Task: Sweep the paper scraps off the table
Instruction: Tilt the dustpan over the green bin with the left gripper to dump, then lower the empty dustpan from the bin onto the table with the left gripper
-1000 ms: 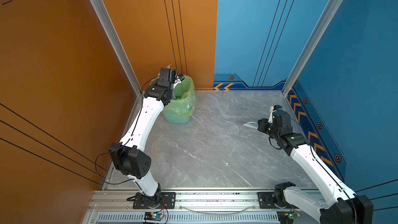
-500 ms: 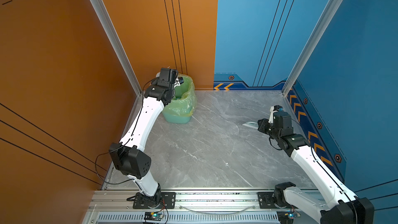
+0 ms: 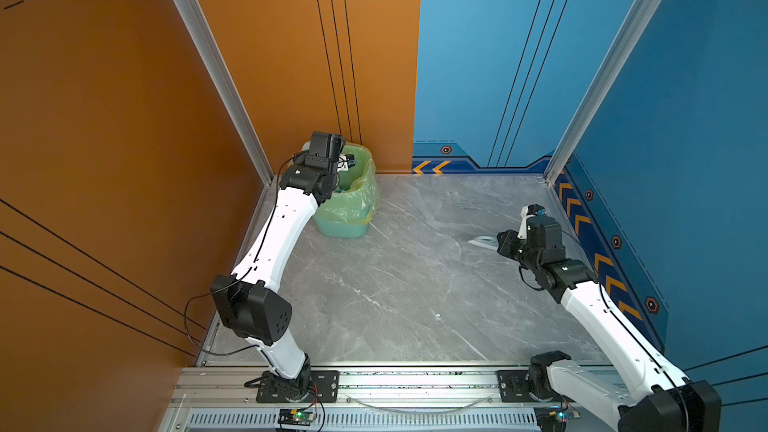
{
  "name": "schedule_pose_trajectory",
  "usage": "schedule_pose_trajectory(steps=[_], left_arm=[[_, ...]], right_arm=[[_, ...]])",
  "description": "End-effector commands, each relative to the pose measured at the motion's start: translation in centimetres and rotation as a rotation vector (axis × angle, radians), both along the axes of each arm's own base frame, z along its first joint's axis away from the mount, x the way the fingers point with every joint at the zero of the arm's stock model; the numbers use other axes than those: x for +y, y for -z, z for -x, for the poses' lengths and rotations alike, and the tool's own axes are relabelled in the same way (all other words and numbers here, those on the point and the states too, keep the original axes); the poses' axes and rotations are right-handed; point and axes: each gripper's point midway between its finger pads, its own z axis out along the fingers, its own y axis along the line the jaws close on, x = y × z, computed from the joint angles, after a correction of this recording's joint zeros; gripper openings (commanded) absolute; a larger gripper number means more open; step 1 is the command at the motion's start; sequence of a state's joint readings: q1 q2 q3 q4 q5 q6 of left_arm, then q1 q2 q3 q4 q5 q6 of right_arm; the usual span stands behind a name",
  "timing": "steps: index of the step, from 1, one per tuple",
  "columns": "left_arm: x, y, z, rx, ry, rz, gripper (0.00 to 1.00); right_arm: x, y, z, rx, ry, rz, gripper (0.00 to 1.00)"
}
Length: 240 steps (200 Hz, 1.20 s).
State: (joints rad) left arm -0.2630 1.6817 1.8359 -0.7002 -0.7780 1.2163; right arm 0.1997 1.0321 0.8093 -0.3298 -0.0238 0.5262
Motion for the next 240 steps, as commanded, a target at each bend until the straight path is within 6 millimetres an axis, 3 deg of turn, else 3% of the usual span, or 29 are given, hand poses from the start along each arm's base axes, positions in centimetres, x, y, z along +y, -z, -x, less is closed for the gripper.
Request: schedule_pose_trajectory(steps=[1,49,137,186,240], left_arm=[[0.2,-1.8,0.8,-0.041,-0.003,0.000,0.00],[-0.5,-4.0,1.4,-0.142,0.009,0.119,0.00],[-3.7,-7.8,3.6,-0.330,0.113,0.525,0.00],[-4.4,-8.4,4.5,-0.435,0.086,0.644,0.00],[-7.5,-7.4,6.6,-0.441,0.124,0.743,0.00]], right_arm=[[-0.1,-0.2,0.0,-0.017,0.010,-0.023,0.00],[-0.1,-0.4,0.1,-0.023,0.009,-0.022,0.00],[-0.4,-0.8,0.6,-0.028,0.015,-0.018,0.00],[-0.6,-1.4,1.0,-0.036,0.017,-0.012,0.00],[-0.8,-2.0,1.3,-0.040,0.023,-0.009,0.00]])
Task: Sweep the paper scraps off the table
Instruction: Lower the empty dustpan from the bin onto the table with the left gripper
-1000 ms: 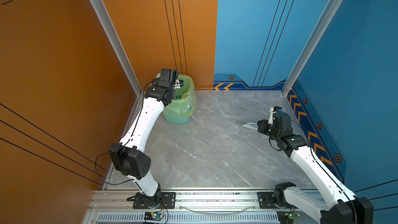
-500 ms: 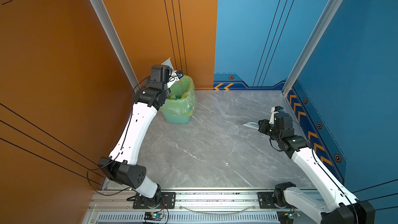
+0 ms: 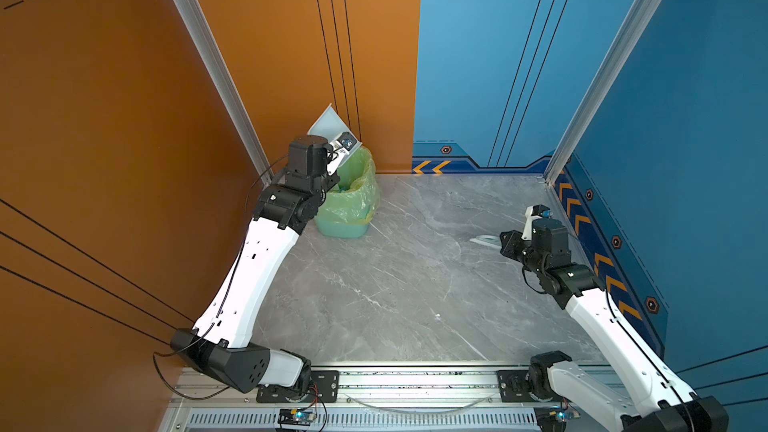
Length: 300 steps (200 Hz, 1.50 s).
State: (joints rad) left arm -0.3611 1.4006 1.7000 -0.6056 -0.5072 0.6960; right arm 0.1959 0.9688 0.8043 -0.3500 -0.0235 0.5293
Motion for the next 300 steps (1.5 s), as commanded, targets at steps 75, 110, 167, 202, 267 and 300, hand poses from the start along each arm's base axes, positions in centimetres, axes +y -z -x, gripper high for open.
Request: schedule_pose_trajectory(steps=[75,110,167,202,267,300], left_arm=[[-7.1,0.3,5.3,-0.050,0.162,0.321,0.00],[-8.7,2.0,6.9,-0.035,0.203,0.355,0.00],[-10.5,5.4,8.7,0.036,0.222,0.463,0.00],[-11.8,8.2,9.8,0.091,0.229,0.514,0.00],[-14.1,12.8,11.2,0.196,0.202,0.582,0.00],[-15.1,14.6,11.4,0.236,0.164,0.665,0.00]], right_arm=[[-0.4,-1.4,0.7,-0.005,0.020,-0.002,0.00],[-0.2,-1.6,0.8,-0.004,0.022,-0.007,0.00],[0.5,-1.5,1.1,0.010,0.012,0.002,0.00],[1.3,-1.2,1.2,0.022,-0.001,0.011,0.00],[2.1,-1.1,0.5,0.035,-0.015,0.039,0.00],[2.1,-1.6,-0.2,0.015,-0.006,0.052,0.00]])
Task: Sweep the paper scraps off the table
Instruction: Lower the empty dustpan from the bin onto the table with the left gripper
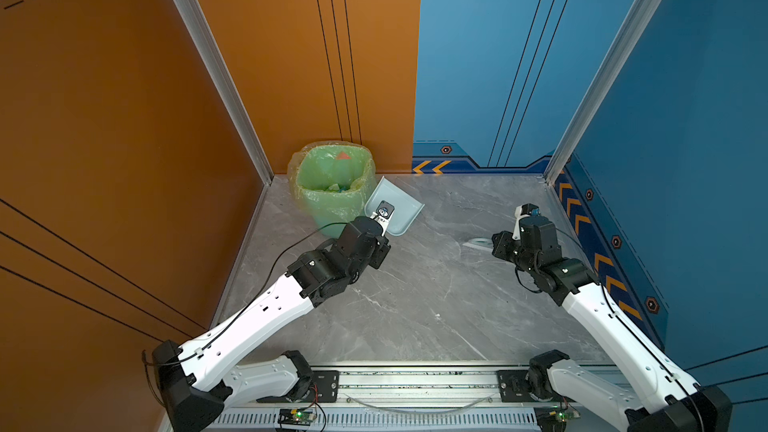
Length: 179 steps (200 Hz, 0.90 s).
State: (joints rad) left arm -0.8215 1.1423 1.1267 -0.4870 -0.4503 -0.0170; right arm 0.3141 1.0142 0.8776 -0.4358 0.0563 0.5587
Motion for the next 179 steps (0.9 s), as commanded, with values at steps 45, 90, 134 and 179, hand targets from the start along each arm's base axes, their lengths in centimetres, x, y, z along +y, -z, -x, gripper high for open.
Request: schedule_pose_trajectory(steps=[45,90,134,179], left_arm=[[-2.3,3.4,0.1,0.135,-0.087,0.186,0.00],[-4.0,4.3,-0.7,0.166,-0.095,0.231,0.00],[-6.1,5.5,-2.3,0.186,-0.113,0.249,0.00],[-8.2,7.4,-4.7,0.191,-0.144,0.293,0.00]], right_arm=[[-0.2,-2.3,-1.6,-0.061,0.025,0.032,0.00],[0.0,-2.7,-2.7,-0.074,0.017,0.047,0.00],[-0.2,-3.8,-3.6,-0.098,0.019,0.078,0.00],[-0.8,-5.2,-4.0,-0.128,0.031,0.089,0.00]])
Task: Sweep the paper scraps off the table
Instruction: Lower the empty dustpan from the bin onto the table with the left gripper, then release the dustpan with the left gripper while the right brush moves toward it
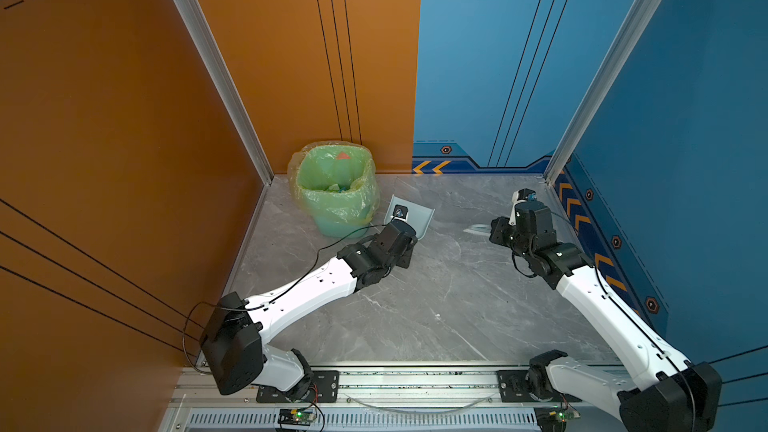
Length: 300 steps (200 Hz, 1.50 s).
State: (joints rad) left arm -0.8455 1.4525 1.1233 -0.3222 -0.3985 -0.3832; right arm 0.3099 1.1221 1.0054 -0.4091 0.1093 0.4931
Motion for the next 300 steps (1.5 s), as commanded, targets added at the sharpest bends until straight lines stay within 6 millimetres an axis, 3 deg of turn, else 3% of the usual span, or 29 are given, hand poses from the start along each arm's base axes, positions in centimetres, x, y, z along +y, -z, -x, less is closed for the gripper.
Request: schedule_pose_trajectory(steps=[1,67,156,221,300], left_arm=[[-2.1,-1.1,-1.6,-0.029,-0.015,0.091,0.00],[-5.2,3.0,-4.9,0.085,0.001,0.121,0.00],[-6.0,8.0,-8.5,0.217,-0.066,0.190,0.00],[-6.5,10.7,-8.3,0.284,-0.112,0.211,0.00],[-7.1,13.5,-7.2,0.337,-0.118,0.213,0.03]], right_arm=[[-0.8,-2.3,-0.8,-0.064,0.021,0.022,0.00],[-1.6,-2.6,-1.0,-0.078,0.042,0.021,0.00],[-1.4,-2.2,-1.9,-0.077,0.041,0.003,0.00],[-0.6,-1.0,-2.1,-0.044,0.022,-0.031,0.00],[2.5,0.5,-2.6,-0.077,-0.070,-0.065,0.00]])
